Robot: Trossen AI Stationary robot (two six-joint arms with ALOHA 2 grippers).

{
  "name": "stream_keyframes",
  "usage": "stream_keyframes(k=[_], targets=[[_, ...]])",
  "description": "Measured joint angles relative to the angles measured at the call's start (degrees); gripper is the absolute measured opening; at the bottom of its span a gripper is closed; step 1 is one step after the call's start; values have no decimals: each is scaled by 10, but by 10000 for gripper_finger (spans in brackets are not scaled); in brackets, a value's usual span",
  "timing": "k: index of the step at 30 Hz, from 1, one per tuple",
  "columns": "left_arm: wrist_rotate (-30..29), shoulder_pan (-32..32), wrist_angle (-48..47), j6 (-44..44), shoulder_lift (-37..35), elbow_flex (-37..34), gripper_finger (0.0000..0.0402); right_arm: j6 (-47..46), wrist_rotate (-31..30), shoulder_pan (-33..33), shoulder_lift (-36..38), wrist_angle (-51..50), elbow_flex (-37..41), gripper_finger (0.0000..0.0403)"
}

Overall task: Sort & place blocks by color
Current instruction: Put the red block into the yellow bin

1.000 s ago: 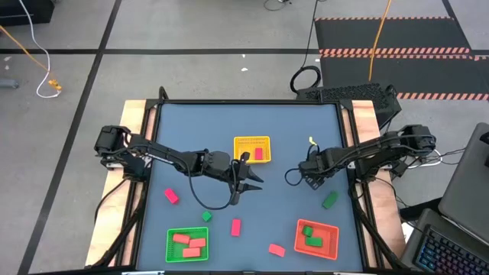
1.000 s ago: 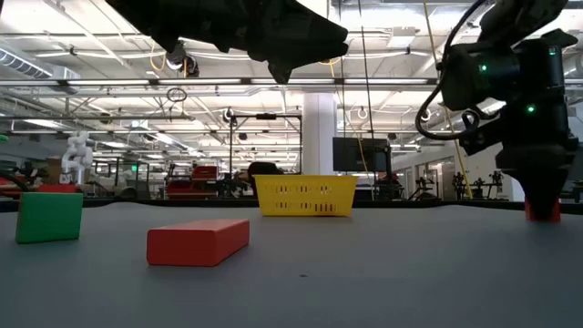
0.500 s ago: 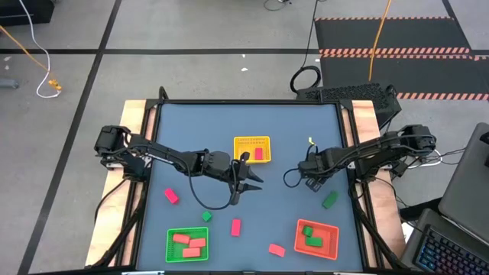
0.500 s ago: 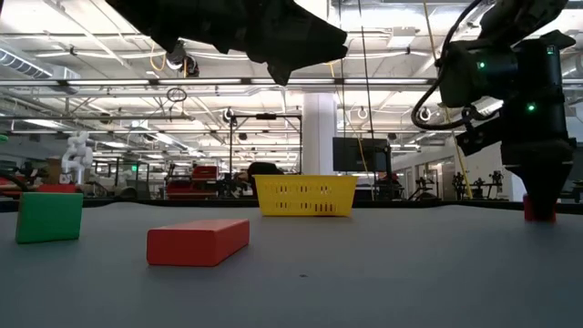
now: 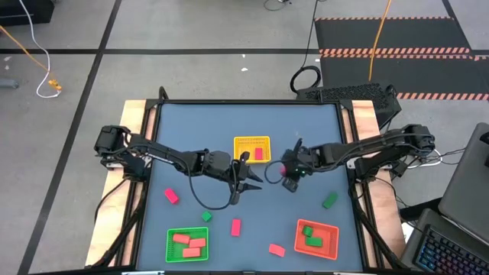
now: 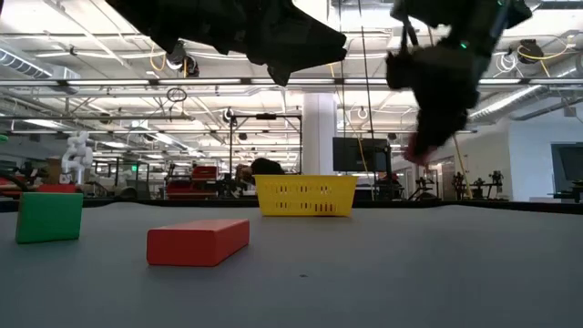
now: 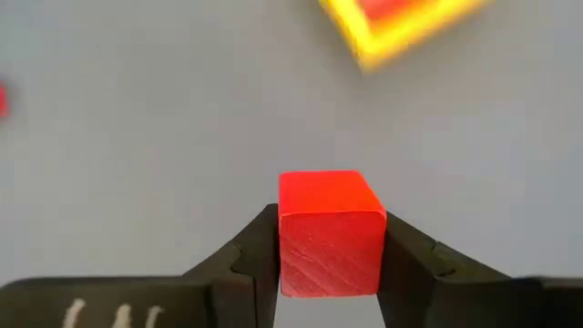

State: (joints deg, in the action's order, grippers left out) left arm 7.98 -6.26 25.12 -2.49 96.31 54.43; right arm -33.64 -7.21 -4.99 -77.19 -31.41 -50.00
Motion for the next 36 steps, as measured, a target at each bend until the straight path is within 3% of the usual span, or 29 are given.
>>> stream_keyframes(k=[8,19,26,36], targets=[[-6,6,-34,0,-40,0,118,98,-33,26,0,137,-14,121],[-6,6,-48,17,-61,1,118,147,-62,41,-8,212,-14,121],[-36,6,-75,18,-61,0,118,192,-61,38,-65,293,-14,121],[-83,8,-94,28,-61,0,118,226,-44,83,-154,377,-13,121]])
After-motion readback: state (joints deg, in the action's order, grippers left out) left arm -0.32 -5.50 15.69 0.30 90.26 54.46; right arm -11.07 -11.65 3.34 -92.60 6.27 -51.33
